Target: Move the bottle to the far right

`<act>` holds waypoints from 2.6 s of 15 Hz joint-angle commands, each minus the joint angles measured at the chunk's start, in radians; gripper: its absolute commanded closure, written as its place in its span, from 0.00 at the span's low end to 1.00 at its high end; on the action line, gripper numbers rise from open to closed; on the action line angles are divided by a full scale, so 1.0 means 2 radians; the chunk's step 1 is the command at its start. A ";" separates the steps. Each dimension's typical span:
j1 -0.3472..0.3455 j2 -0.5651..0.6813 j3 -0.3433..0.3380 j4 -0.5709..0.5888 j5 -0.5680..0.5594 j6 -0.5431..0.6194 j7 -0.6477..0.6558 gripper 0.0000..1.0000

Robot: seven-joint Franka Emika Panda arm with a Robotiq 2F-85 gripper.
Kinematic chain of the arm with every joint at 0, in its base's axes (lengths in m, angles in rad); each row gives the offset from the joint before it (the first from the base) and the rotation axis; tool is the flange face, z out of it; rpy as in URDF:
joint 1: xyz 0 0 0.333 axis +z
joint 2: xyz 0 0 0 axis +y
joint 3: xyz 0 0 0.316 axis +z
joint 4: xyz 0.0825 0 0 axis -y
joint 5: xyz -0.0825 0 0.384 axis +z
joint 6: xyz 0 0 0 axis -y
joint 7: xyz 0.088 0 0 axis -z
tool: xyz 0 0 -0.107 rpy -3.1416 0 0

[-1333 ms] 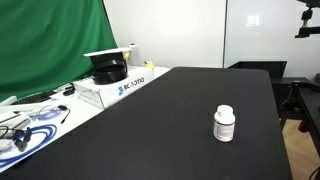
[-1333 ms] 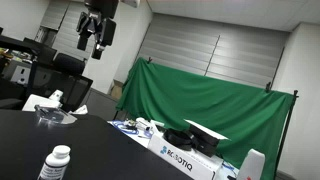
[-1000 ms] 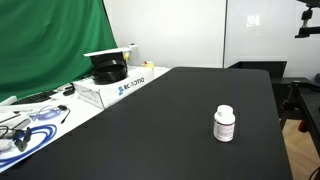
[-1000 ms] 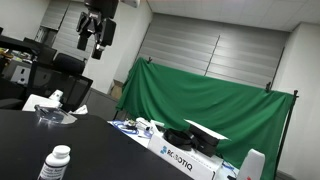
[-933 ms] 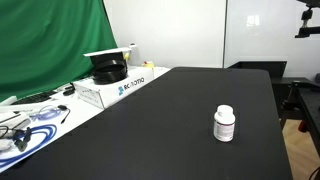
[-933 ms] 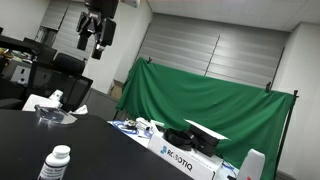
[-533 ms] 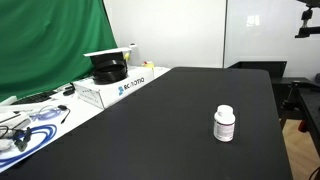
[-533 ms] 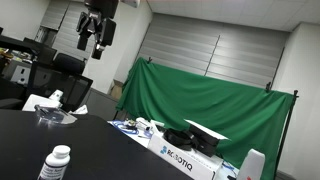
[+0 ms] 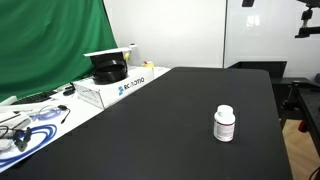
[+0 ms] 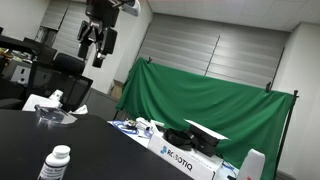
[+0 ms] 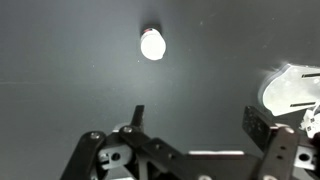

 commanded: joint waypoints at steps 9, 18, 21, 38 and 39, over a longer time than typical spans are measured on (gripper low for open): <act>-0.008 0.187 0.003 -0.006 -0.024 0.151 -0.013 0.00; 0.003 0.309 -0.008 -0.007 -0.003 0.280 -0.027 0.00; 0.012 0.340 -0.004 -0.007 0.020 0.298 -0.041 0.00; 0.004 0.436 0.019 -0.006 0.046 0.352 -0.057 0.33; 0.003 0.437 0.017 -0.006 0.041 0.351 -0.053 0.40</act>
